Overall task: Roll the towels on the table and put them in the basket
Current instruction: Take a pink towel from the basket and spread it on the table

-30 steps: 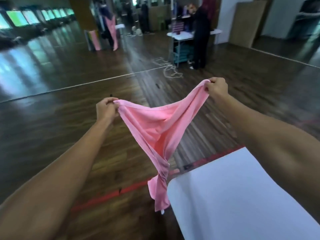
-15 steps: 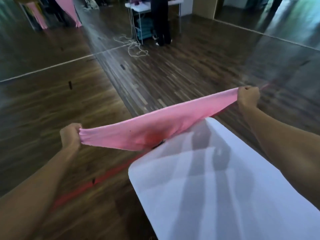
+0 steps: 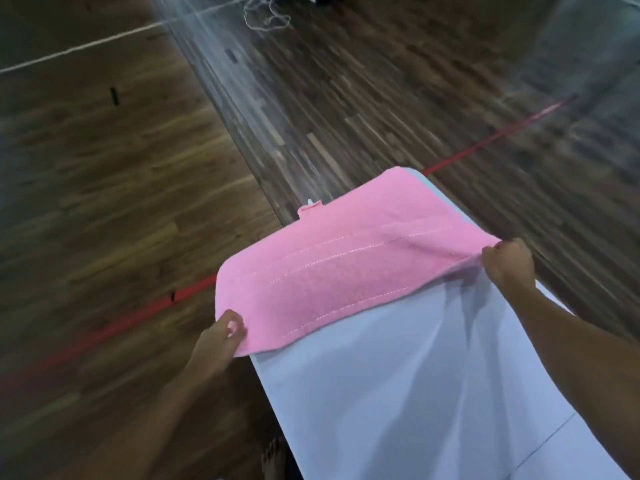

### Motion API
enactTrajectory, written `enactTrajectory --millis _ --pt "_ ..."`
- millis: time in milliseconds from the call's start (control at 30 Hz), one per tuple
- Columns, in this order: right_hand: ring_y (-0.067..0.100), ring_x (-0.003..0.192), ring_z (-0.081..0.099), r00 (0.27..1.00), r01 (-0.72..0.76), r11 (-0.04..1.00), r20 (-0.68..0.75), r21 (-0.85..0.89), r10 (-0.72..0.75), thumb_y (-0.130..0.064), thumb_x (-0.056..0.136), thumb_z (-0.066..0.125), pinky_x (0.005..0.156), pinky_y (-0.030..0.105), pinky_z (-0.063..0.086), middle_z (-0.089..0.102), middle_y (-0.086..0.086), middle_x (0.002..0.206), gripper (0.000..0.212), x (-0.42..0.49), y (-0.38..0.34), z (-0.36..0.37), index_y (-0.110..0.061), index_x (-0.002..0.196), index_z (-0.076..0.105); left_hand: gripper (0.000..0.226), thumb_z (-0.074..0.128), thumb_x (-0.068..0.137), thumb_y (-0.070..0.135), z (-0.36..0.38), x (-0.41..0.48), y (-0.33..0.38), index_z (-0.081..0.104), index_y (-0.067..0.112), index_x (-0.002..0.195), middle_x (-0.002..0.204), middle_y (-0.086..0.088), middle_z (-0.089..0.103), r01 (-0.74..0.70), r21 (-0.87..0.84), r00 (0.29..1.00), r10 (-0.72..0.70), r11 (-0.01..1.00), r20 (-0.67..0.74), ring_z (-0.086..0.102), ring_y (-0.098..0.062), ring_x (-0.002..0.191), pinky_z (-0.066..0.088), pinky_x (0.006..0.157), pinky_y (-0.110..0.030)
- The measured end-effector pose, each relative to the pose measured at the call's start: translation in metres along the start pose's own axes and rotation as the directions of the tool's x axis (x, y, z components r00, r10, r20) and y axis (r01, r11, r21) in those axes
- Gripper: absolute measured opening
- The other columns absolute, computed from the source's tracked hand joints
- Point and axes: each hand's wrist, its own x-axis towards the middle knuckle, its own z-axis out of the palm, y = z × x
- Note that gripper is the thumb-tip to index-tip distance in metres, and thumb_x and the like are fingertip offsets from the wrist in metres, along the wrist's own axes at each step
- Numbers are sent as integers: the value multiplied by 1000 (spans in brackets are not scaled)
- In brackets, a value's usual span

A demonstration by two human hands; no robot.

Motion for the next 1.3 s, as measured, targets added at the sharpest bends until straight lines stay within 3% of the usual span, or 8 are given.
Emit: enactTrajectory --millis 100,300,433,567,667,767,967,1300 --pt "48 95 52 996 84 995 20 -58 -83 -5 84 34 83 43 42 62 36 89 40 -3 10 19 18 89 67 32 54 94 36 19 1 -8 44 40 124 83 -3 66 -64 197 998 64 978 8 62 -20 77 48 73 -33" --pt "40 129 36 1000 8 959 22 -284 -2 -53 96 36 107 54 29 42 25 135 71 0 13 52 9 127 51 34 47 96 36 44 1 -10 44 38 131 76 0 65 -10 311 994 44 950 -102 62 -21 73 53 74 -37" --pt "40 138 27 991 72 858 -59 -508 -117 -46 92 54 116 61 3 36 24 145 57 7 4 57 -4 131 50 28 67 87 34 46 13 -11 69 18 110 98 -4 63 -99 537 939 257 838 -228 56 -27 93 46 82 -46" --pt "39 144 16 924 347 805 30 -481 -381 -7 94 50 118 50 9 25 20 154 38 21 -32 69 -13 131 49 23 72 84 31 43 37 -8 72 11 72 112 -8 64 -186 603 892 390 776 -227 52 -30 109 42 90 -49" --pt "39 139 27 933 348 865 46 -361 -356 -2 94 43 117 44 21 34 22 148 37 22 -52 85 5 130 49 31 67 87 34 42 55 -6 61 11 66 123 -13 62 -285 561 884 439 777 -159 52 -32 118 46 95 -51" --pt "41 126 37 982 187 955 14 -232 -189 -24 93 30 111 50 28 44 27 134 49 21 -67 103 8 128 44 40 54 92 49 51 65 -12 57 10 85 123 -13 54 -287 576 879 449 766 -159 49 -32 113 47 89 -52" --pt "38 147 -10 982 189 948 61 -257 -179 -75 88 19 111 62 -11 -7 21 160 86 10 -58 142 -20 153 11 67 27 95 57 73 65 -28 22 19 151 159 -8 14 -255 536 891 411 805 -194 8 -26 148 7 120 -50" --pt "27 150 -5 958 282 915 32 -289 -285 -75 88 12 116 59 -6 -3 10 162 80 -26 12 117 -28 153 12 73 -3 95 63 128 -5 -27 -4 22 155 161 -4 -11 -165 665 936 328 728 -127 -12 -23 148 -1 120 -48"
